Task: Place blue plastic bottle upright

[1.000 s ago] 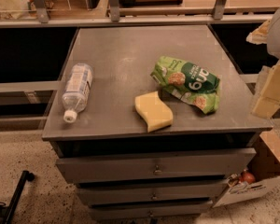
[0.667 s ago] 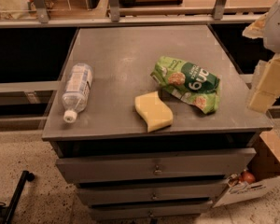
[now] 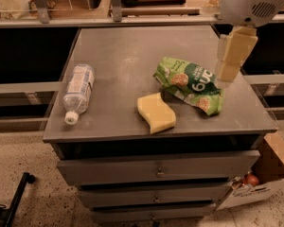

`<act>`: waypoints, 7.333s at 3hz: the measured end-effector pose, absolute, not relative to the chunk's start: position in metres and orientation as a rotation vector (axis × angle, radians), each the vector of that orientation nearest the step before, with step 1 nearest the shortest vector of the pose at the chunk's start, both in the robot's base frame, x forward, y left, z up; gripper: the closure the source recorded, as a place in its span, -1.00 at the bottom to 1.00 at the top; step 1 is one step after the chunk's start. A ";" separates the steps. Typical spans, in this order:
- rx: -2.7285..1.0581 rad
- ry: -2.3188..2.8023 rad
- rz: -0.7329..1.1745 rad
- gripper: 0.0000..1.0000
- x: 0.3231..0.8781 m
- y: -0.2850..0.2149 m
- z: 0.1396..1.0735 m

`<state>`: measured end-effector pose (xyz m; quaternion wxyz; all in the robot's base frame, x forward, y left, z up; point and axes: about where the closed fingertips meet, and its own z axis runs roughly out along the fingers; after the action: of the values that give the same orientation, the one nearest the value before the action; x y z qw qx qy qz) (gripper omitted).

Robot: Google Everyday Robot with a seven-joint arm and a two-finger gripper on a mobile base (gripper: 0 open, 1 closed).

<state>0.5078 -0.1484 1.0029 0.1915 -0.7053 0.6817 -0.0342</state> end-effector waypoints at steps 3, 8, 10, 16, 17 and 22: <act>-2.307 1.518 -0.211 -1.00 0.532 -0.058 0.955; -2.555 0.874 -0.158 -1.00 0.597 0.056 0.931; -2.771 0.422 -0.193 -1.00 0.583 0.117 0.902; -3.087 -0.040 -0.167 -0.78 0.562 0.164 0.835; -3.118 -0.048 -0.180 -0.40 0.561 0.164 0.829; -2.617 0.731 -0.003 1.00 0.627 0.141 0.922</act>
Offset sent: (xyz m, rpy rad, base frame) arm 0.0275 0.1366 -0.0935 -0.2914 -0.1425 0.3455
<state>0.6272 0.1415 0.9221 0.2108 -0.9415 0.2630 -0.0012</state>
